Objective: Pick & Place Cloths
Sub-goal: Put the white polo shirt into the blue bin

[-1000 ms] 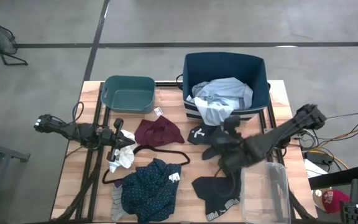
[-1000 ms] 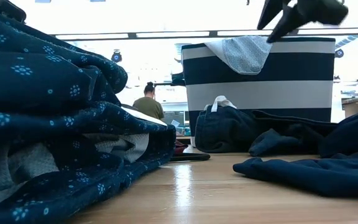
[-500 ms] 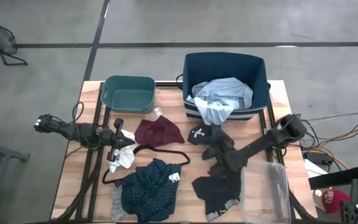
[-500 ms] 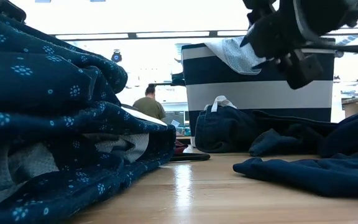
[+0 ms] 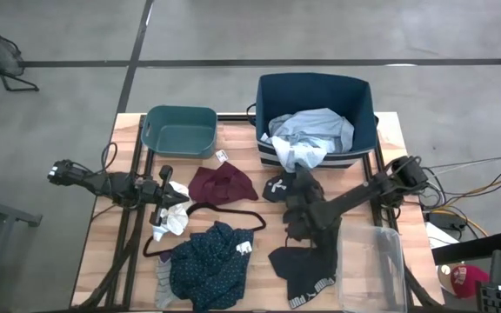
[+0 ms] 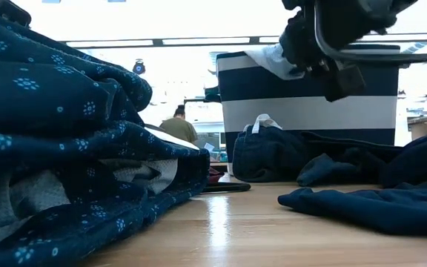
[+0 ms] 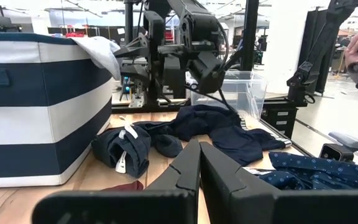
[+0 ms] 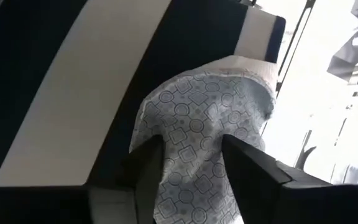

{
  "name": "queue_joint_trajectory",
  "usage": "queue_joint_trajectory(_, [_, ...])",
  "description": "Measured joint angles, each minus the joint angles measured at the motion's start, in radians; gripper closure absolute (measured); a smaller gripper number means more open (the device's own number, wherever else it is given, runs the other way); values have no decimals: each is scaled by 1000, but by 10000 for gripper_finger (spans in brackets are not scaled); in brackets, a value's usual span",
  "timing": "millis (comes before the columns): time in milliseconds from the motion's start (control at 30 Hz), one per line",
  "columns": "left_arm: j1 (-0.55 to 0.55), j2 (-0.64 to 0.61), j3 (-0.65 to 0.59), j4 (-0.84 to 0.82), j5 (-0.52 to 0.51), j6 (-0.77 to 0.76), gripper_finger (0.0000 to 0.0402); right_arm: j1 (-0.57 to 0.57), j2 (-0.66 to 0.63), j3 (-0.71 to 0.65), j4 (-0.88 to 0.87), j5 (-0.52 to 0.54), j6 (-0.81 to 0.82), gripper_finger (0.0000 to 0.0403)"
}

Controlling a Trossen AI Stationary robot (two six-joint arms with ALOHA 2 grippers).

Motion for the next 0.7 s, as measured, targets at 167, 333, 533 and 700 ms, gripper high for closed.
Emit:
queue_joint_trajectory(167, [0, 1, 0, 0, 0, 0, 387, 1, -14, 45, 3, 0, 0, 314])
queue_joint_trajectory(333, [0, 1, 0, 0, 0, 0, 387, -2, -14, 124, 1, -3, -19, 385])
queue_joint_trajectory(533, [0, 1, 0, 0, 0, 0, 387, -10, -23, 248, -25, -3, -32, 393])
queue_joint_trajectory(700, [0, 1, 0, 0, 0, 0, 387, -39, -67, 335, -26, -4, -23, 394])
